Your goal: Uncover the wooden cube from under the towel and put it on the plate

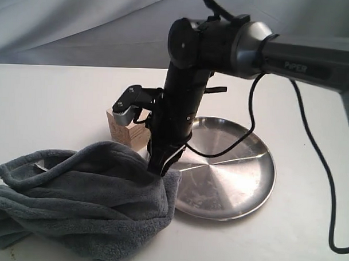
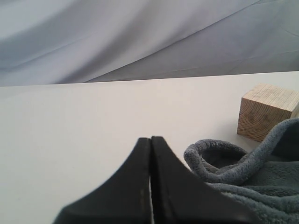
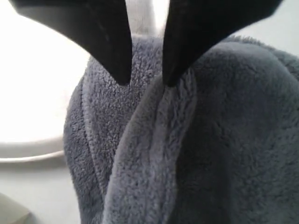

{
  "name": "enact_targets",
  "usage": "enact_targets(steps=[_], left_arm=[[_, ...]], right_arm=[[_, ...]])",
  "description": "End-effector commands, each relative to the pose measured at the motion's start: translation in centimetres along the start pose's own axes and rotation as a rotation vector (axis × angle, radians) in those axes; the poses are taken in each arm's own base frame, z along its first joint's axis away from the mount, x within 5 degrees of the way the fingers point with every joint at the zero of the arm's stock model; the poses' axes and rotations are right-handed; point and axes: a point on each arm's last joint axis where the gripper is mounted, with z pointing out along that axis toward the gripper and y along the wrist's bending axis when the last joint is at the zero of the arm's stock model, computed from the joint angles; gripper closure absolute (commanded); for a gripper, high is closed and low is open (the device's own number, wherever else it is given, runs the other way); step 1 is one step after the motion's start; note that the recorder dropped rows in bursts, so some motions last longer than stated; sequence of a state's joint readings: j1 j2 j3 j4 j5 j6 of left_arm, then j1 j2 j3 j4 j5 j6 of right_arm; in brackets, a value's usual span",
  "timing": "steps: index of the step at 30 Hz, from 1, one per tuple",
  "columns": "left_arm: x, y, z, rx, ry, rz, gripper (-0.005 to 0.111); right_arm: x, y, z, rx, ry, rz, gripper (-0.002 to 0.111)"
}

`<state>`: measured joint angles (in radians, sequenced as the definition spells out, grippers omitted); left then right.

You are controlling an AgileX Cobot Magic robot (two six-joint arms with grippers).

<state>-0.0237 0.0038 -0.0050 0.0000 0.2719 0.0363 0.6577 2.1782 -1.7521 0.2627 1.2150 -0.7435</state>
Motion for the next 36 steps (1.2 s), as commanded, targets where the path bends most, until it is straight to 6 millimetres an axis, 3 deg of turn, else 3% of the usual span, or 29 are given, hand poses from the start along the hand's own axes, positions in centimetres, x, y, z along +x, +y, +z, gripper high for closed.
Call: enact_targets(steps=[1,4,9,14,21,30,36], left_arm=[[0.1,0.0,0.0,0.005,-0.004,-0.001,0.107],[0.1,0.0,0.0,0.005,-0.004,-0.001,0.107],[0.1,0.0,0.0,0.005,-0.004,-0.002,0.107],[0.1,0.0,0.0,0.005,-0.004,-0.002,0.107],[0.1,0.0,0.0,0.005,-0.004,-0.001,0.107],[0.1,0.0,0.0,0.005,-0.004,-0.003,0.107],[0.1,0.0,0.0,0.005,-0.004,-0.003,0.107]], right_arm=[[0.6,-1.0,2.7,-0.016,0.076,0.048,0.089],[0.1,-0.4,3.7,-0.071,0.055,0.044,0.091],[-2.5,3.2,4.8,-0.220,-0.058,-0.135,0.091],[-4.2,5.2,5.4,-0.191,-0.107,-0.215,0.091],[-6.2,5.7,5.8,-0.066,-0.228,-0.251,0.091],[-8.2,6.2,5.3,-0.059,-0.439,-0.264,0.091],[-7.5,4.2,3.8,0.083,-0.421,-0.289,0.082]])
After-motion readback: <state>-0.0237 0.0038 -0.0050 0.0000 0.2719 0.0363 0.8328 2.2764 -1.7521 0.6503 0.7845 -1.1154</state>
